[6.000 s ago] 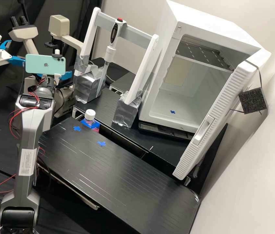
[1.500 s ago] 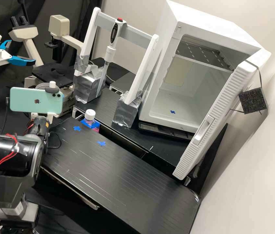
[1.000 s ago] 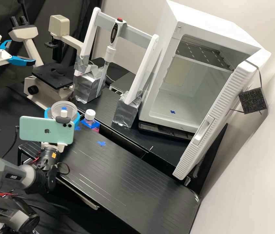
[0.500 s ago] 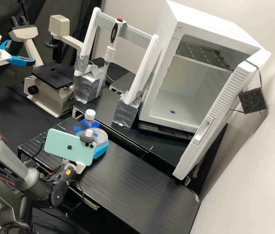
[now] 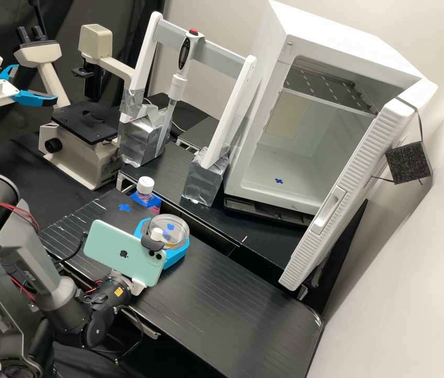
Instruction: Move the petri dish to the bench
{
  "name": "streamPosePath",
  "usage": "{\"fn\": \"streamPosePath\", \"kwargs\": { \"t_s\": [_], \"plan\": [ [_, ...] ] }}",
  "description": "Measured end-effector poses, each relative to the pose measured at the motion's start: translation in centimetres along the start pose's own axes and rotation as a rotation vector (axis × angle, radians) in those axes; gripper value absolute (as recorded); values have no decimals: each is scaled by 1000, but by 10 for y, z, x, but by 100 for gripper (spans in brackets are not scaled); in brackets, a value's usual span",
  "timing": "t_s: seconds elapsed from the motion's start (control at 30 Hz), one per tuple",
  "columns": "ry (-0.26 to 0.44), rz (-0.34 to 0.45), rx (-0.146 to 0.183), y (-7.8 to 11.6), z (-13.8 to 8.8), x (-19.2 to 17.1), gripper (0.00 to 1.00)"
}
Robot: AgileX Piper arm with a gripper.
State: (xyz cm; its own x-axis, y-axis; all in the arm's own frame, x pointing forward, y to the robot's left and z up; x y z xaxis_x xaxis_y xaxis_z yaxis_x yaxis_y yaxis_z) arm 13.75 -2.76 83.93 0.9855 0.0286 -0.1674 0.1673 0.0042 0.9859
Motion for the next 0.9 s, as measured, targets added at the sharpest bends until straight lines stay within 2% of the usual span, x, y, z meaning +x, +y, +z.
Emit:
{"fn": "streamPosePath", "kwargs": {
  "t_s": [0.17, 0.47, 0.5, 0.9],
  "plan": [
    [4, 3, 6, 2, 2, 1, 0],
    [6, 11, -3, 5, 2, 1, 0],
    [6, 11, -3, 5, 2, 1, 100],
    [25, 9, -16, 4, -3, 4, 100]
  ]
}}
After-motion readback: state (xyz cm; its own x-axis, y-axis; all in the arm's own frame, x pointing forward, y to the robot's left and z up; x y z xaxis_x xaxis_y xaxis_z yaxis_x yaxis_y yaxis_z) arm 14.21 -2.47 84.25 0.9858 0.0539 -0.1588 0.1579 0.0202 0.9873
